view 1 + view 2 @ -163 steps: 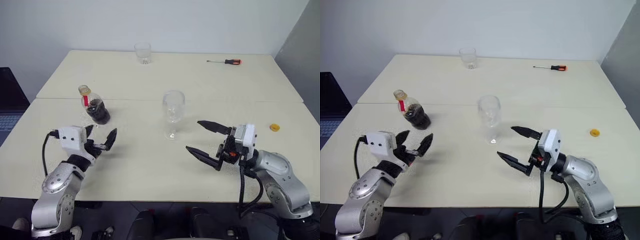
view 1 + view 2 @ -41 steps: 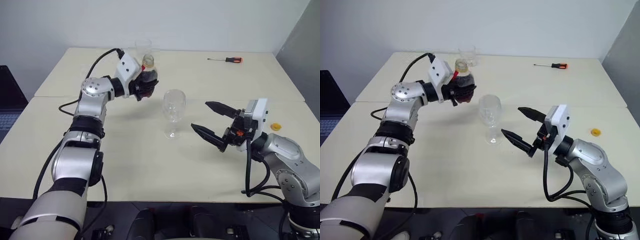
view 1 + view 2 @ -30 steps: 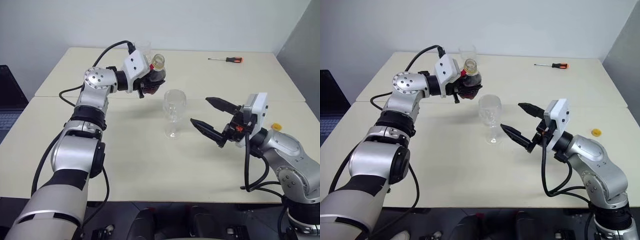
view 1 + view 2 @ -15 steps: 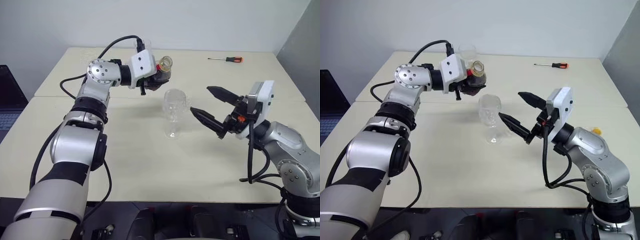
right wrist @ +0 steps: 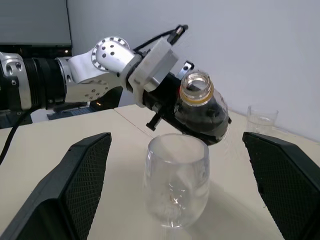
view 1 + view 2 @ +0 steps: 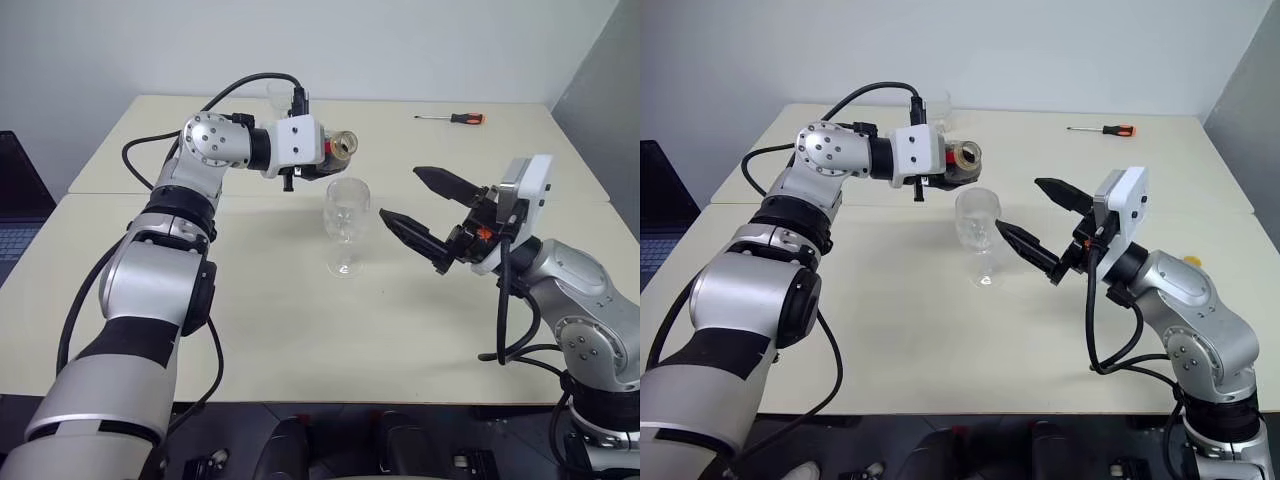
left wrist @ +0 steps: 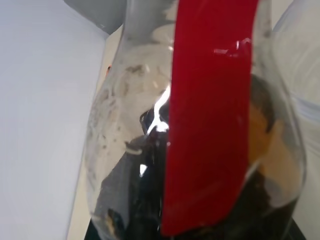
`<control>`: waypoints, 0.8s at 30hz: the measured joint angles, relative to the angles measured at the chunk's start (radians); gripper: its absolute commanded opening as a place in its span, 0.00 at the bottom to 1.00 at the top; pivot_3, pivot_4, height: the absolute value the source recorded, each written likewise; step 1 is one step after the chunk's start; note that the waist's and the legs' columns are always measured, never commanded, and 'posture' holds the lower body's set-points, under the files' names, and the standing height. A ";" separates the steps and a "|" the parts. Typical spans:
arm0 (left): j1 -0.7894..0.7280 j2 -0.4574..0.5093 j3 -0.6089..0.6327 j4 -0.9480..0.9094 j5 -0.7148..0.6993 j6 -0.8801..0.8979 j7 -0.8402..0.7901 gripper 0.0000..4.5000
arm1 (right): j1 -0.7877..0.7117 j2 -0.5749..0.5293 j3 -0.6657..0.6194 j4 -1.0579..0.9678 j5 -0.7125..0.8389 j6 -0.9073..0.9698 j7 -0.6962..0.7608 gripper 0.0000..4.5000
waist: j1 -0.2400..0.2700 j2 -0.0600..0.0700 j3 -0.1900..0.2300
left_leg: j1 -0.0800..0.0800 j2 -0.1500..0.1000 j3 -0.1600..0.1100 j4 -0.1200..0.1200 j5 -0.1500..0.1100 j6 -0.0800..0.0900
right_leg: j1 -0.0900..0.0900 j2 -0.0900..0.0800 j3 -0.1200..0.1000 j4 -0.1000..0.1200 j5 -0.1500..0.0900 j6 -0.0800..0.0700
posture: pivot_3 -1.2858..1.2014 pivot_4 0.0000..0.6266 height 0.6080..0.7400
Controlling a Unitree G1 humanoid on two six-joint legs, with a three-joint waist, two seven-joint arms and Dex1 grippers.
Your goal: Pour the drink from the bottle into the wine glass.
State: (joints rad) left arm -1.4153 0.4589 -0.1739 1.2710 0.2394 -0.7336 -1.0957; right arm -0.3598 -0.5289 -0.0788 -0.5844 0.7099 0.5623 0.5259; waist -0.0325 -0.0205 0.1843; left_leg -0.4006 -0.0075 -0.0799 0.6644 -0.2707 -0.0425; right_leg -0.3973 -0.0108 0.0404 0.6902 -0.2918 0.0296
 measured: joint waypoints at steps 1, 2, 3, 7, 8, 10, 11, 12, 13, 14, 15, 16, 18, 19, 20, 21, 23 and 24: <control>-0.006 0.004 -0.009 0.000 0.008 -0.012 0.005 0.29 | 0.004 0.000 0.000 0.001 -0.004 -0.005 0.001 1.00 | 0.000 0.000 0.000 | 0.000 0.000 0.000 0.000 0.000 0.000 | 0.000 0.000 0.001 0.000 0.000 0.000 | 0.52 0.24 1.00; -0.011 0.008 -0.016 0.000 0.018 -0.024 0.009 0.29 | 0.006 0.000 0.000 0.001 -0.008 -0.009 0.002 1.00 | 0.000 0.000 0.000 | 0.000 0.000 0.000 0.000 0.000 0.000 | -0.001 0.000 0.001 0.001 0.000 0.000 | 0.52 0.24 1.00; -0.013 0.008 -0.017 0.000 0.023 -0.035 0.015 0.29 | 0.007 0.001 0.000 0.001 -0.011 -0.010 0.002 1.00 | -0.001 0.000 0.000 | 0.000 0.000 0.000 0.000 0.000 0.000 | -0.001 0.000 0.001 0.001 0.000 0.000 | 0.52 0.24 1.00; -0.017 0.015 -0.036 0.014 0.058 -0.065 0.042 0.29 | 0.007 0.002 0.000 0.001 -0.019 -0.010 0.003 1.00 | -0.001 0.000 0.000 | 0.000 0.000 0.000 0.000 0.000 0.000 | -0.003 0.000 0.001 0.002 0.000 0.000 | 0.52 0.24 1.00; -0.018 0.021 -0.047 0.017 0.074 -0.081 0.052 0.29 | 0.006 0.003 0.000 0.001 -0.020 -0.010 0.003 1.00 | -0.001 0.000 0.000 | -0.001 0.000 0.000 0.000 0.000 0.000 | -0.003 0.000 0.002 0.003 0.000 0.000 | 0.52 0.24 1.00; -0.023 0.027 -0.061 0.021 0.093 -0.102 0.067 0.29 | 0.006 0.003 0.000 0.001 -0.020 -0.010 0.003 1.00 | -0.001 0.000 0.000 | -0.002 0.000 0.000 0.000 0.000 0.000 | -0.006 0.000 0.003 0.004 0.000 0.000 | 0.52 0.24 1.00; -0.027 0.029 -0.065 0.024 0.099 -0.109 0.074 0.29 | 0.006 0.003 0.001 0.001 -0.020 -0.010 0.003 1.00 | 0.000 0.000 0.000 | -0.003 0.000 0.000 0.001 0.000 0.000 | -0.007 0.000 0.003 0.005 0.000 0.000 | 0.52 0.24 1.00; -0.031 0.029 -0.067 0.025 0.104 -0.114 0.081 0.29 | 0.005 0.003 0.001 0.001 -0.020 -0.010 0.003 1.00 | 0.000 0.000 0.000 | -0.003 0.000 0.000 0.001 0.000 0.000 | -0.007 0.000 0.003 0.005 0.000 0.000 | 0.52 0.24 1.00; -0.033 0.029 -0.068 0.025 0.105 -0.119 0.083 0.29 | 0.005 0.003 0.001 0.001 -0.020 -0.010 0.003 1.00 | 0.000 0.000 0.000 | -0.003 0.000 0.000 0.001 0.000 0.000 | -0.007 0.000 0.003 0.005 0.000 0.000 | 0.52 0.24 1.00; -0.036 0.029 -0.070 0.025 0.108 -0.122 0.084 0.29 | 0.004 0.003 0.001 0.001 -0.020 -0.010 0.003 1.00 | 0.000 0.000 0.000 | -0.003 0.000 0.000 0.001 0.000 0.000 | -0.007 0.000 0.003 0.005 0.000 0.000 | 0.52 0.24 1.00; -0.038 0.030 -0.073 0.025 0.111 -0.125 0.085 0.29 | 0.004 0.003 0.001 0.001 -0.020 -0.010 0.003 1.00 | 0.000 0.000 0.000 | -0.003 0.000 0.000 0.001 0.000 0.000 | -0.007 0.000 0.003 0.006 0.000 0.000 | 0.52 0.24 1.00; -0.039 0.031 -0.076 0.025 0.115 -0.127 0.087 0.29 | 0.003 0.003 0.001 0.001 -0.021 -0.010 0.003 1.00 | 0.000 0.000 0.000 | -0.003 0.000 0.000 0.001 0.000 0.000 | -0.007 0.000 0.003 0.006 0.000 0.000 | 0.52 0.24 1.00; -0.039 0.038 -0.079 0.025 0.125 -0.141 0.099 0.29 | 0.002 0.004 0.001 0.001 -0.021 -0.010 0.002 1.00 | -0.001 0.000 0.000 | -0.003 0.000 0.000 0.001 0.000 0.000 | -0.008 0.000 0.003 0.006 0.000 0.000 | 0.52 0.24 1.00; -0.039 0.043 -0.083 0.026 0.129 -0.148 0.104 0.29 | 0.001 0.005 0.002 0.001 -0.021 -0.010 0.001 1.00 | -0.001 0.000 0.000 | -0.003 0.000 0.000 0.001 0.000 0.000 | -0.008 0.001 0.003 0.006 0.000 0.000 | 0.52 0.24 1.00; -0.041 0.049 -0.088 0.027 0.136 -0.152 0.108 0.29 | 0.001 0.007 0.002 0.001 -0.022 -0.010 -0.002 1.00 | -0.001 0.000 0.000 | -0.003 0.000 0.000 0.001 0.000 0.000 | -0.008 0.001 0.003 0.006 0.000 0.000 | 0.52 0.24 1.00; -0.044 0.053 -0.096 0.030 0.140 -0.156 0.114 0.29 | 0.000 0.009 0.003 0.002 -0.022 -0.010 -0.003 1.00 | -0.001 0.000 0.000 | -0.003 0.000 0.000 0.001 0.000 0.000 | -0.008 0.001 0.003 0.006 0.000 0.000 | 0.52 0.24 1.00; -0.049 0.059 -0.104 0.032 0.159 -0.169 0.129 0.29 | -0.004 0.014 0.004 0.002 -0.023 -0.010 -0.005 1.00 | -0.001 0.000 0.000 | -0.003 0.000 0.000 0.001 0.000 0.000 | -0.008 0.000 0.003 0.006 0.000 0.000 | 0.52 0.24 1.00; -0.052 0.062 -0.109 0.032 0.170 -0.176 0.140 0.29 | -0.007 0.018 0.005 0.002 -0.023 -0.009 -0.006 1.00 | -0.001 0.000 0.000 | -0.003 0.000 0.000 0.001 0.000 0.000 | -0.008 0.000 0.003 0.006 0.000 0.000 | 0.52 0.24 1.00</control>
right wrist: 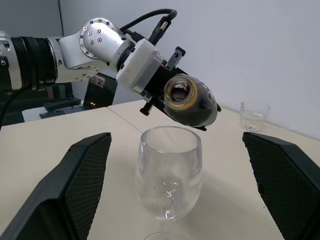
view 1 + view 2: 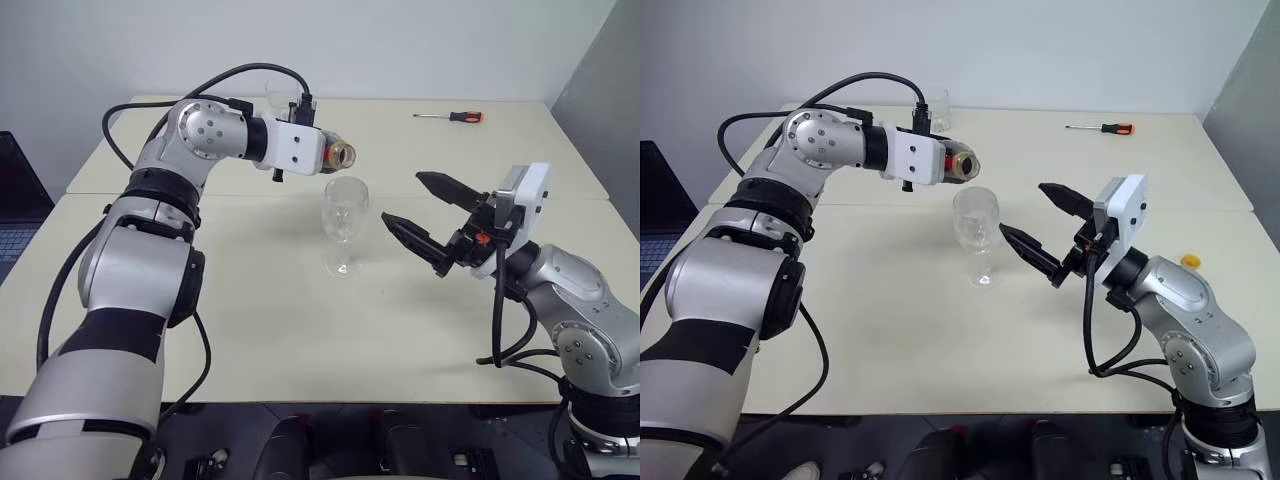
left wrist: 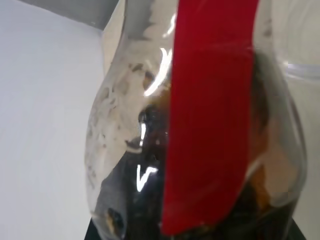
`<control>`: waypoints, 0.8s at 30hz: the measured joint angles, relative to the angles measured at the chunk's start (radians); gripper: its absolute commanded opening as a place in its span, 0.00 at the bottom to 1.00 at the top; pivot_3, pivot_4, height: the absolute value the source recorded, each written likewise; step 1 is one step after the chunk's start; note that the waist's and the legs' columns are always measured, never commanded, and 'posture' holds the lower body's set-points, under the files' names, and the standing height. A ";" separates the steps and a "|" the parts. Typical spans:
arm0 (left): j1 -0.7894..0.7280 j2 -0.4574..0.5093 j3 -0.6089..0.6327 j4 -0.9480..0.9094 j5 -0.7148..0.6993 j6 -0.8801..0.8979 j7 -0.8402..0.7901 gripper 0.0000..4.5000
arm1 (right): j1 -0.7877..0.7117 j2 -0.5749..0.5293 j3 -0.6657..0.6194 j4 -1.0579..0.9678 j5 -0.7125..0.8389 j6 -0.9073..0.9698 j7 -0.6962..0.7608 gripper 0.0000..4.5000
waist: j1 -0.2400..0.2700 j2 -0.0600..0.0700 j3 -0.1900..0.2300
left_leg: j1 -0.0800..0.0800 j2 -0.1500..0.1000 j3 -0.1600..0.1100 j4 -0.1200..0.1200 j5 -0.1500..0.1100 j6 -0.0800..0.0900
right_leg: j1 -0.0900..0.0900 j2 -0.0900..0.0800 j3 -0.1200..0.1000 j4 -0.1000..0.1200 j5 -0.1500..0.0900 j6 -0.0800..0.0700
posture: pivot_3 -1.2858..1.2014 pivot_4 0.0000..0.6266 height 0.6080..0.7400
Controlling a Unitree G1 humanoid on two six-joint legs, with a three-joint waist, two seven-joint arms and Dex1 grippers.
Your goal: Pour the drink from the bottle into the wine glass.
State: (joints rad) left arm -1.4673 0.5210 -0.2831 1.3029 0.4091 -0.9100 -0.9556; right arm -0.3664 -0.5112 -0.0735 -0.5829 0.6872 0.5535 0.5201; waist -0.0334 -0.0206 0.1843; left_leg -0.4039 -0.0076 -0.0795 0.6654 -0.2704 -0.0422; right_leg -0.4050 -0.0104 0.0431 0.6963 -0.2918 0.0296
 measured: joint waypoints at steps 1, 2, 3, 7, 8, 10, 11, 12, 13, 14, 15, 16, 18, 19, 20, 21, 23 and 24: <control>-0.003 0.003 -0.007 0.001 0.007 -0.007 0.009 0.29 | -0.001 0.002 0.001 0.000 0.000 0.001 -0.001 1.00 | 0.000 0.000 0.000 | 0.000 0.000 0.000 0.000 0.000 0.000 | 0.000 0.000 0.000 0.000 0.000 0.000 | 0.52 0.24 1.00; -0.008 0.005 -0.013 0.001 0.015 -0.015 0.019 0.29 | -0.002 0.004 0.002 0.000 0.000 0.002 -0.002 1.00 | 0.000 0.000 0.000 | 0.000 0.000 0.000 0.000 0.000 0.000 | 0.000 0.000 0.000 0.000 0.000 0.000 | 0.52 0.24 1.00; -0.012 0.005 -0.019 0.001 0.026 -0.018 0.029 0.29 | -0.004 0.004 0.003 0.000 0.000 0.003 -0.003 1.00 | 0.000 0.000 0.000 | 0.000 0.000 0.000 0.000 0.000 0.000 | 0.000 0.000 0.000 0.000 0.000 0.000 | 0.52 0.24 1.00; -0.024 0.008 -0.045 0.002 0.062 -0.046 0.071 0.29 | -0.016 0.005 0.015 0.000 0.000 0.008 -0.012 1.00 | 0.000 0.000 0.000 | 0.000 0.000 0.000 0.000 0.000 0.000 | 0.000 0.000 0.000 0.000 0.000 0.000 | 0.52 0.24 1.00; -0.024 0.009 -0.049 0.002 0.067 -0.052 0.076 0.29 | -0.017 0.005 0.015 0.000 0.000 0.009 -0.013 1.00 | 0.000 0.000 0.000 | 0.000 0.000 0.000 0.000 0.000 0.000 | 0.000 0.000 0.000 0.000 0.000 0.000 | 0.52 0.24 1.00; -0.026 0.015 -0.065 0.003 0.085 -0.062 0.097 0.29 | -0.017 0.005 0.016 0.000 0.000 0.013 -0.018 1.00 | 0.000 0.000 0.000 | 0.000 0.000 0.000 0.000 0.000 0.000 | 0.000 0.000 0.000 0.000 0.000 0.000 | 0.52 0.24 1.00; -0.029 0.018 -0.071 0.004 0.095 -0.065 0.107 0.29 | -0.017 0.005 0.016 0.000 0.001 0.015 -0.019 1.00 | 0.000 0.000 0.000 | 0.000 0.000 0.000 0.000 0.000 0.000 | 0.000 0.000 0.000 0.000 0.000 0.000 | 0.52 0.24 1.00; -0.031 0.021 -0.076 0.004 0.105 -0.070 0.117 0.29 | -0.018 0.005 0.016 0.000 0.001 0.018 -0.019 1.00 | 0.000 0.000 0.000 | 0.000 0.000 0.000 0.000 0.000 0.000 | 0.000 0.000 0.000 0.000 0.000 0.000 | 0.52 0.24 1.00; -0.035 0.024 -0.078 0.005 0.110 -0.076 0.123 0.29 | -0.019 0.005 0.016 0.000 0.001 0.021 -0.019 1.00 | 0.000 0.000 0.000 | 0.000 0.000 0.000 0.000 0.000 0.000 | 0.000 0.000 0.000 0.000 0.000 0.000 | 0.52 0.24 1.00; -0.039 0.027 -0.084 0.005 0.119 -0.082 0.137 0.29 | -0.020 0.005 0.016 0.000 0.001 0.022 -0.019 1.00 | 0.000 0.000 0.000 | 0.000 0.000 0.000 0.000 0.000 0.000 | 0.000 0.000 0.000 0.000 0.000 0.000 | 0.52 0.24 1.00; -0.043 0.029 -0.086 0.005 0.126 -0.086 0.146 0.29 | -0.023 0.005 0.016 0.000 0.001 0.023 -0.019 1.00 | 0.000 0.000 0.000 | 0.000 0.000 0.000 0.000 0.000 0.000 | 0.000 0.000 0.000 0.000 0.000 0.000 | 0.52 0.24 1.00; -0.046 0.031 -0.092 0.005 0.133 -0.090 0.158 0.29 | -0.027 0.005 0.016 0.000 0.001 0.023 -0.019 1.00 | 0.000 0.000 0.000 | 0.000 0.000 0.000 0.000 0.000 0.000 | 0.000 0.000 0.000 0.000 0.000 0.000 | 0.52 0.24 1.00; -0.051 0.034 -0.106 0.005 0.151 -0.102 0.178 0.29 | -0.033 0.005 0.016 0.000 0.001 0.023 -0.019 1.00 | 0.000 0.000 0.000 | 0.000 0.000 0.000 0.000 0.000 0.000 | 0.000 0.000 0.000 0.000 0.000 0.000 | 0.52 0.24 1.00; -0.051 0.034 -0.109 0.005 0.157 -0.104 0.186 0.29 | -0.034 0.005 0.016 0.000 0.001 0.023 -0.019 1.00 | 0.000 0.000 0.000 | 0.000 0.000 0.000 0.000 0.000 0.000 | 0.000 0.000 0.000 0.000 0.000 0.000 | 0.52 0.24 1.00; -0.051 0.035 -0.116 0.005 0.163 -0.106 0.194 0.29 | -0.034 0.005 0.015 0.000 0.001 0.023 -0.019 1.00 | 0.000 0.000 0.000 | 0.000 0.000 0.001 0.000 0.000 0.000 | 0.000 0.000 0.000 0.000 0.000 0.000 | 0.52 0.24 1.00; -0.051 0.036 -0.124 0.005 0.172 -0.110 0.205 0.29 | -0.034 0.005 0.016 0.000 0.001 0.024 -0.019 1.00 | 0.000 0.000 0.000 | 0.000 0.000 0.001 0.000 0.000 0.000 | 0.000 0.000 0.000 0.000 0.000 0.000 | 0.52 0.24 1.00; -0.051 0.040 -0.138 0.005 0.186 -0.122 0.221 0.29 | -0.034 0.005 0.016 0.000 0.001 0.024 -0.019 1.00 | 0.000 0.000 0.000 | 0.000 0.000 0.001 0.000 0.000 0.000 | 0.000 0.000 0.000 0.000 0.000 0.000 | 0.52 0.24 1.00; -0.052 0.042 -0.144 0.005 0.193 -0.126 0.229 0.29 | -0.034 0.005 0.015 0.000 0.001 0.024 -0.019 1.00 | 0.000 0.000 0.000 | 0.000 0.000 0.001 0.000 0.000 0.000 | 0.000 0.000 0.000 0.000 0.000 0.000 | 0.52 0.24 1.00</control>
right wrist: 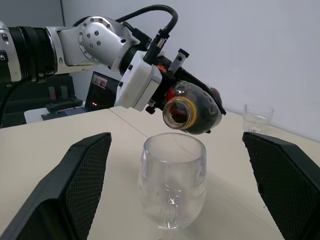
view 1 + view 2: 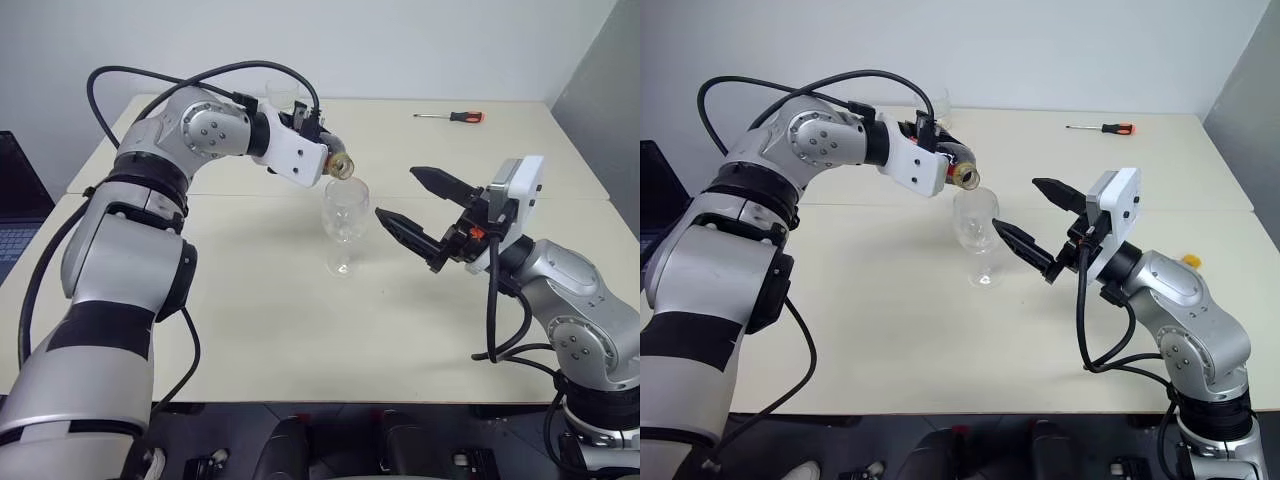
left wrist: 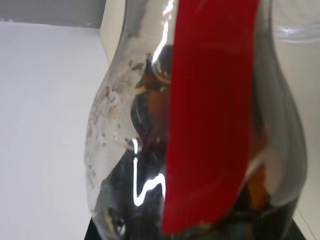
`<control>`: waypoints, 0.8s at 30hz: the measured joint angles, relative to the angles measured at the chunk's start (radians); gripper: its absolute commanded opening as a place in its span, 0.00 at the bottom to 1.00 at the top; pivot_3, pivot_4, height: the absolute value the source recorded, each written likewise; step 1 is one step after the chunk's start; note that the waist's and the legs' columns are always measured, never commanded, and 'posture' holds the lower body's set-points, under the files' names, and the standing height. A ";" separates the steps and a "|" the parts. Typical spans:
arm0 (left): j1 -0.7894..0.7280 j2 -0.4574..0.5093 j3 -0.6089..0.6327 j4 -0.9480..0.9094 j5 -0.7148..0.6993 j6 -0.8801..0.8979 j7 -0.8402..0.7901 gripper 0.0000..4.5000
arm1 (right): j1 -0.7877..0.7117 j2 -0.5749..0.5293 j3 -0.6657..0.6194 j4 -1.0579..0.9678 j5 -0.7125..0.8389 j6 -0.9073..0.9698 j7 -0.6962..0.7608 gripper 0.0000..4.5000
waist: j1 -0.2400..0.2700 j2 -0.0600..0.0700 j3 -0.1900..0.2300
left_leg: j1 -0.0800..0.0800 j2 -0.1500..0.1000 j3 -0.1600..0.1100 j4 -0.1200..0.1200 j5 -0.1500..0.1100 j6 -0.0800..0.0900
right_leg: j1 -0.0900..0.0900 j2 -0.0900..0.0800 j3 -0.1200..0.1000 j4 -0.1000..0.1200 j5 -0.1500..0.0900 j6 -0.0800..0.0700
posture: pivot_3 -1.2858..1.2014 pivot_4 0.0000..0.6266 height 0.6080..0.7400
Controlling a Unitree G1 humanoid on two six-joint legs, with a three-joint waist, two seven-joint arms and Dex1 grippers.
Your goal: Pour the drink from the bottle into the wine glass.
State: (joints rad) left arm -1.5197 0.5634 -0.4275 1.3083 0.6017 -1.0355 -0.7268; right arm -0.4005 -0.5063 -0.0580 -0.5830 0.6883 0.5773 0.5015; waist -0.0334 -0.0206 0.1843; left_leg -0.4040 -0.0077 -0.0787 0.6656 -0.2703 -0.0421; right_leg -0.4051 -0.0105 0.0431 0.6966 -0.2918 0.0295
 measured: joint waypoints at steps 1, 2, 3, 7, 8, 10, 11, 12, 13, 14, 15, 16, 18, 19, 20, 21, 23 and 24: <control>-0.003 0.001 -0.004 0.001 0.008 -0.002 0.008 0.29 | 0.000 0.000 0.000 0.000 0.000 0.000 0.000 1.00 | 0.000 0.000 0.000 | 0.000 0.000 0.000 0.000 0.000 0.000 | 0.000 0.000 0.000 0.000 0.000 0.000 | 0.52 0.24 1.00; -0.006 0.001 -0.007 0.002 0.011 -0.003 0.016 0.29 | 0.000 0.000 0.000 0.000 0.000 0.000 0.000 1.00 | 0.000 0.000 0.000 | 0.000 0.000 0.000 0.000 0.000 0.000 | 0.000 0.000 0.000 0.000 0.000 0.000 | 0.52 0.24 1.00; -0.010 0.002 -0.009 0.002 0.013 -0.005 0.021 0.29 | 0.000 0.000 0.000 0.000 0.000 0.000 0.000 1.00 | 0.000 0.000 0.000 | 0.000 0.000 0.001 0.000 0.000 0.000 | 0.000 0.000 0.000 0.000 0.000 0.000 | 0.52 0.24 1.00; -0.025 0.003 -0.020 0.003 0.030 -0.019 0.046 0.29 | 0.002 0.000 0.001 0.000 -0.001 0.000 0.000 1.00 | 0.000 0.000 0.000 | 0.000 0.000 0.001 0.000 0.000 0.000 | 0.000 0.000 0.000 0.000 0.000 0.000 | 0.52 0.24 1.00; -0.025 0.003 -0.022 0.003 0.031 -0.020 0.050 0.29 | 0.004 0.001 0.001 0.000 -0.001 0.000 0.000 1.00 | 0.000 0.000 0.000 | 0.000 0.000 0.001 0.000 0.000 0.000 | 0.000 0.000 0.000 0.000 0.000 0.000 | 0.52 0.24 1.00; -0.025 0.003 -0.029 0.003 0.038 -0.021 0.062 0.29 | 0.008 0.001 0.001 0.000 -0.001 0.000 0.000 1.00 | 0.000 0.000 0.000 | 0.000 0.000 0.001 0.000 0.000 0.000 | 0.000 0.000 0.000 0.000 0.000 0.000 | 0.52 0.24 1.00; -0.026 0.004 -0.036 0.003 0.044 -0.022 0.067 0.29 | 0.009 0.001 0.001 0.000 -0.001 0.000 0.000 1.00 | 0.000 0.000 0.000 | 0.000 0.000 0.001 0.000 0.000 0.000 | 0.000 0.000 0.000 0.000 0.000 0.000 | 0.52 0.24 1.00; -0.026 0.005 -0.043 0.003 0.053 -0.024 0.075 0.29 | 0.010 0.001 0.001 0.000 -0.001 0.000 0.000 1.00 | 0.000 0.000 0.000 | 0.000 0.000 0.001 0.000 0.000 0.000 | 0.000 0.000 0.000 0.000 0.000 0.000 | 0.52 0.24 1.00; -0.027 0.007 -0.048 0.003 0.061 -0.026 0.086 0.29 | 0.011 0.001 0.001 0.000 -0.001 0.000 0.000 1.00 | 0.000 0.000 0.000 | 0.000 0.000 0.001 0.000 0.000 0.000 | 0.000 0.000 0.000 0.000 0.000 0.000 | 0.52 0.24 1.00; -0.029 0.009 -0.054 0.003 0.070 -0.028 0.093 0.29 | 0.012 0.001 0.001 0.000 -0.001 0.000 0.001 1.00 | 0.000 0.000 0.000 | 0.000 0.000 0.001 0.000 0.000 0.000 | 0.000 0.000 0.000 0.000 0.000 0.000 | 0.52 0.24 1.00; -0.031 0.012 -0.059 0.003 0.076 -0.031 0.102 0.29 | 0.013 0.001 0.001 0.000 -0.001 0.000 0.001 1.00 | 0.000 0.000 0.000 | 0.000 0.000 0.001 0.000 0.000 0.000 | 0.000 0.000 0.000 0.000 0.000 0.000 | 0.52 0.24 1.00; -0.035 0.015 -0.064 0.003 0.083 -0.036 0.111 0.29 | 0.015 0.001 0.001 0.000 -0.001 0.000 0.001 1.00 | 0.000 0.000 0.000 | 0.000 0.000 0.001 0.000 0.000 0.000 | 0.000 0.000 0.000 0.000 0.000 0.000 | 0.52 0.24 1.00; -0.046 0.021 -0.072 0.004 0.092 -0.040 0.129 0.29 | 0.015 0.001 0.001 0.000 -0.001 0.000 0.002 1.00 | 0.000 0.000 0.000 | 0.000 0.000 0.001 0.000 0.000 0.000 | 0.000 0.000 0.000 0.000 0.000 0.000 | 0.52 0.24 1.00; -0.051 0.024 -0.077 0.004 0.093 -0.040 0.133 0.29 | 0.015 0.001 0.001 0.000 -0.001 0.000 0.002 1.00 | 0.000 0.000 0.000 | 0.000 0.000 0.001 0.000 0.000 0.000 | 0.000 0.000 0.000 0.000 0.000 0.000 | 0.52 0.24 1.00; -0.057 0.024 -0.078 0.004 0.096 -0.040 0.140 0.29 | 0.015 0.001 0.001 0.000 -0.001 -0.001 0.002 1.00 | 0.000 0.000 0.000 | 0.000 0.000 0.001 0.000 0.000 0.000 | 0.000 0.000 0.000 0.000 0.000 0.000 | 0.52 0.24 1.00; -0.060 0.024 -0.079 0.004 0.100 -0.041 0.148 0.29 | 0.015 0.001 0.001 0.000 -0.001 -0.001 0.002 1.00 | 0.000 0.000 0.000 | 0.000 0.000 0.001 0.000 0.000 0.000 | 0.000 0.000 0.000 0.000 0.000 0.000 | 0.52 0.24 1.00; -0.064 0.024 -0.085 0.004 0.108 -0.041 0.155 0.29 | 0.015 0.001 0.001 0.000 -0.001 -0.001 0.002 1.00 | 0.000 0.000 0.000 | 0.000 0.000 0.002 0.000 0.000 0.000 | 0.000 0.000 0.000 0.000 0.000 0.000 | 0.52 0.24 1.00; -0.064 0.024 -0.087 0.004 0.111 -0.041 0.160 0.29 | 0.015 0.001 0.001 0.000 -0.002 -0.001 0.001 1.00 | 0.000 0.000 0.000 | 0.000 0.000 0.002 0.000 0.000 0.000 | 0.000 0.000 0.000 0.000 0.000 0.000 | 0.52 0.24 1.00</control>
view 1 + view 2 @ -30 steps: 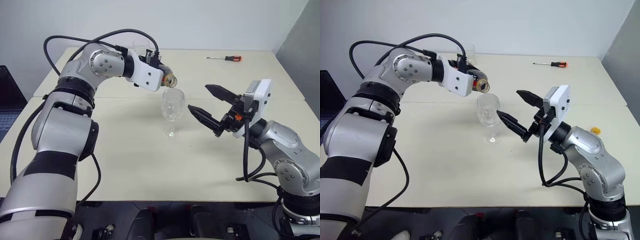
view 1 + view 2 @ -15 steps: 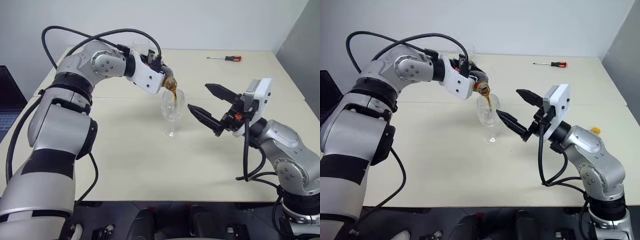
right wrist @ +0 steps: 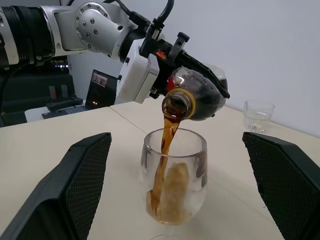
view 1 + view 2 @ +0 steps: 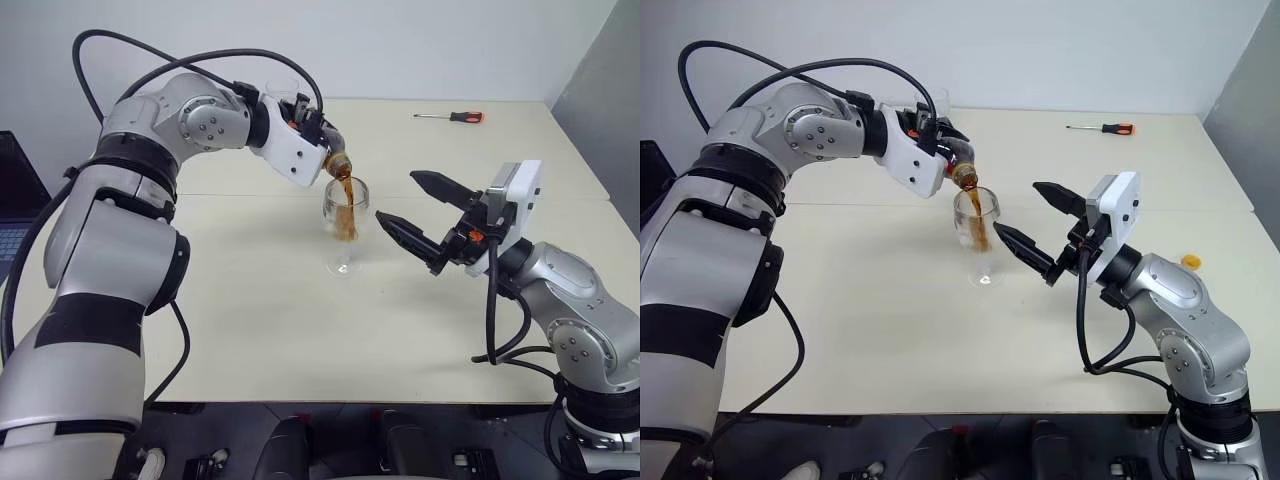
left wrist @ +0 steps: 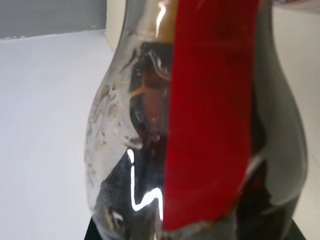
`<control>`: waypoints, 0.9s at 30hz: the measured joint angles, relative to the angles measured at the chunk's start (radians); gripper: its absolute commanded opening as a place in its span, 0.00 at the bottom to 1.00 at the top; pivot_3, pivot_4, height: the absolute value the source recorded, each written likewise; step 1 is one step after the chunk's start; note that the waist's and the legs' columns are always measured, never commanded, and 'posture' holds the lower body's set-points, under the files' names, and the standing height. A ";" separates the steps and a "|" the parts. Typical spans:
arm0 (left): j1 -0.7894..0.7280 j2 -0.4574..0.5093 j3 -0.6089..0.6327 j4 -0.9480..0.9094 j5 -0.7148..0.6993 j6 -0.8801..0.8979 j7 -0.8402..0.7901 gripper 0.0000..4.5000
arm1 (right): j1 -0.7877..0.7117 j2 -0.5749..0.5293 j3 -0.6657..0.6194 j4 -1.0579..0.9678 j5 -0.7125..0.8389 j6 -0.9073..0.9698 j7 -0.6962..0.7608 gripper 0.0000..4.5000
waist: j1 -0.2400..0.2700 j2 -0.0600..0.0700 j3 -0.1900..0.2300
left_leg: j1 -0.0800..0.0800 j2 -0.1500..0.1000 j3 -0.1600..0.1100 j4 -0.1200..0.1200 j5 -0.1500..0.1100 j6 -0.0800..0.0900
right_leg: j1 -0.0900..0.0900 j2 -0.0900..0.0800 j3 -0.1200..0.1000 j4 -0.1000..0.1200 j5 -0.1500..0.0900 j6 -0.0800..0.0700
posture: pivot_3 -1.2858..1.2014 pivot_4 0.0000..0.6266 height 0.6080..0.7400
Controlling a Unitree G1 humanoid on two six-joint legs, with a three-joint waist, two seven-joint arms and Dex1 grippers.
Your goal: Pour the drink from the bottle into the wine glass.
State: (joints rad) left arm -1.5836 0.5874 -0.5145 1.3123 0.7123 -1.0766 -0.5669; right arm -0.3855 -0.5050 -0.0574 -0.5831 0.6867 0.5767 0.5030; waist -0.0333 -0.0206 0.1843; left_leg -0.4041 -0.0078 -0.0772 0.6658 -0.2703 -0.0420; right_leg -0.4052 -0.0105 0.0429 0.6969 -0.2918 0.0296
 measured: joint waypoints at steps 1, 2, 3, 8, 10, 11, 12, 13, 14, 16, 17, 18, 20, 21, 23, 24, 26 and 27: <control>0.000 0.000 -0.002 0.001 0.002 0.000 0.007 0.29 | 0.000 0.000 0.000 0.000 -0.001 0.000 0.000 1.00 | 0.000 0.000 0.000 | 0.000 0.000 0.000 0.000 0.000 0.000 | 0.000 0.000 0.000 0.000 0.000 0.000 | 0.52 0.24 1.00; 0.000 0.000 -0.003 0.002 0.004 0.000 0.011 0.29 | 0.000 0.000 0.000 0.000 -0.002 0.000 0.000 1.00 | 0.000 0.000 0.000 | 0.000 0.000 0.000 0.000 0.000 0.000 | 0.000 0.000 0.000 0.000 0.000 0.000 | 0.52 0.24 1.00; 0.000 0.000 -0.005 0.002 0.004 -0.001 0.013 0.29 | 0.001 0.000 0.000 0.000 -0.005 -0.001 -0.001 1.00 | 0.000 0.000 0.000 | 0.000 0.000 0.000 0.000 0.000 0.000 | 0.000 0.000 0.000 0.000 0.000 0.000 | 0.52 0.24 1.00; 0.000 0.000 -0.010 0.003 0.008 -0.003 0.017 0.29 | 0.006 0.001 0.000 0.000 -0.006 -0.001 -0.001 1.00 | 0.000 0.000 0.000 | 0.000 0.000 0.000 0.000 0.000 0.000 | 0.000 0.000 0.000 0.000 0.000 0.000 | 0.52 0.24 1.00; 0.000 0.000 -0.010 0.003 0.008 -0.003 0.020 0.29 | 0.006 0.001 0.000 0.000 -0.006 -0.001 -0.001 1.00 | 0.000 0.000 0.000 | 0.000 0.000 0.000 0.000 0.000 0.000 | 0.000 0.000 0.000 0.000 0.000 0.000 | 0.52 0.24 1.00; 0.000 0.000 -0.010 0.003 0.008 -0.003 0.021 0.29 | 0.006 0.001 0.000 0.000 -0.006 -0.001 -0.001 1.00 | 0.000 0.000 0.000 | 0.000 0.000 0.000 0.000 0.000 0.000 | 0.000 0.000 0.000 0.000 0.000 0.000 | 0.52 0.24 1.00; 0.000 0.000 -0.010 0.003 0.008 -0.004 0.022 0.29 | 0.006 0.001 0.000 0.000 -0.006 -0.001 -0.001 1.00 | 0.000 0.000 0.000 | 0.000 0.000 0.000 0.000 0.000 0.000 | 0.000 0.000 0.000 0.000 0.000 0.000 | 0.52 0.24 1.00; 0.000 0.000 -0.010 0.003 0.008 -0.004 0.024 0.29 | 0.005 0.001 0.000 0.000 -0.006 0.000 -0.002 1.00 | 0.000 0.000 0.000 | 0.000 0.000 0.000 0.000 0.000 0.000 | 0.000 0.000 0.000 0.000 0.000 0.000 | 0.52 0.24 1.00; 0.000 0.000 -0.010 0.003 0.008 -0.004 0.025 0.29 | 0.005 0.001 0.000 0.000 -0.006 0.000 -0.002 1.00 | 0.000 0.000 0.000 | 0.000 0.000 0.000 0.000 0.000 0.000 | 0.000 0.000 0.000 0.000 0.000 0.000 | 0.52 0.24 1.00; 0.000 0.000 -0.010 0.003 0.008 -0.005 0.027 0.29 | 0.003 0.001 0.000 0.000 -0.005 0.001 -0.004 1.00 | 0.000 0.000 0.000 | 0.000 0.000 0.000 0.000 0.000 0.000 | 0.000 0.000 0.000 0.000 0.000 0.000 | 0.52 0.24 1.00; 0.000 0.000 -0.010 0.003 0.008 -0.005 0.027 0.29 | 0.002 0.001 0.000 0.000 -0.005 0.003 -0.005 1.00 | 0.000 0.000 0.000 | 0.000 0.000 0.000 0.000 0.000 0.000 | 0.000 0.000 0.000 0.000 0.000 0.000 | 0.52 0.24 1.00; 0.000 0.000 -0.010 0.003 0.008 -0.005 0.027 0.29 | 0.000 0.001 0.000 0.000 -0.005 0.004 -0.007 1.00 | 0.000 0.000 0.000 | 0.000 0.000 0.000 0.000 0.000 0.000 | 0.000 0.000 0.000 0.000 0.000 0.000 | 0.52 0.24 1.00; 0.000 0.000 -0.010 0.003 0.008 -0.006 0.027 0.29 | -0.004 0.001 0.000 -0.001 -0.004 0.011 -0.013 1.00 | 0.000 0.000 0.000 | 0.000 0.000 0.000 0.000 0.000 0.000 | 0.000 0.000 0.000 0.000 0.000 0.000 | 0.52 0.24 1.00; 0.000 0.000 -0.010 0.003 0.008 -0.005 0.027 0.29 | -0.007 0.001 0.000 -0.001 -0.004 0.014 -0.016 1.00 | 0.000 0.000 0.000 | 0.000 0.000 0.000 0.000 0.000 0.000 | 0.000 0.000 0.000 0.000 0.000 0.000 | 0.52 0.24 1.00; 0.000 0.000 -0.011 0.003 0.008 -0.005 0.027 0.29 | -0.015 0.001 0.001 -0.002 -0.004 0.020 -0.023 1.00 | 0.000 0.000 0.000 | 0.000 0.000 0.000 0.000 0.000 0.000 | 0.000 0.000 0.000 0.000 0.000 0.000 | 0.52 0.24 1.00; 0.000 0.000 -0.011 0.003 0.008 -0.005 0.028 0.29 | -0.018 0.002 0.001 -0.002 -0.004 0.021 -0.024 1.00 | 0.000 0.000 0.000 | 0.000 0.000 0.000 0.000 0.000 0.000 | 0.000 0.000 0.000 0.000 0.000 0.000 | 0.52 0.24 1.00; 0.000 0.000 -0.011 0.003 0.008 -0.005 0.028 0.29 | -0.018 0.003 0.002 -0.002 -0.004 0.022 -0.025 1.00 | 0.000 0.000 0.000 | 0.000 0.000 0.000 0.000 0.000 0.000 | 0.000 0.000 0.000 0.000 0.000 0.000 | 0.52 0.24 1.00; 0.000 0.000 -0.011 0.003 0.008 -0.005 0.028 0.29 | -0.018 0.003 0.002 -0.002 -0.004 0.022 -0.025 1.00 | 0.000 0.000 0.000 | 0.000 0.000 0.000 0.000 0.000 0.000 | 0.000 0.000 0.000 0.000 0.000 0.000 | 0.52 0.24 1.00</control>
State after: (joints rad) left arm -1.5841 0.5872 -0.5251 1.3155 0.7202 -1.0820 -0.5390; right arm -0.4037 -0.5022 -0.0549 -0.5854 0.6827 0.5992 0.4783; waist -0.0335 -0.0206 0.1843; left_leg -0.4042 -0.0078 -0.0770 0.6661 -0.2703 -0.0420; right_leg -0.4052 -0.0106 0.0429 0.6971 -0.2918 0.0296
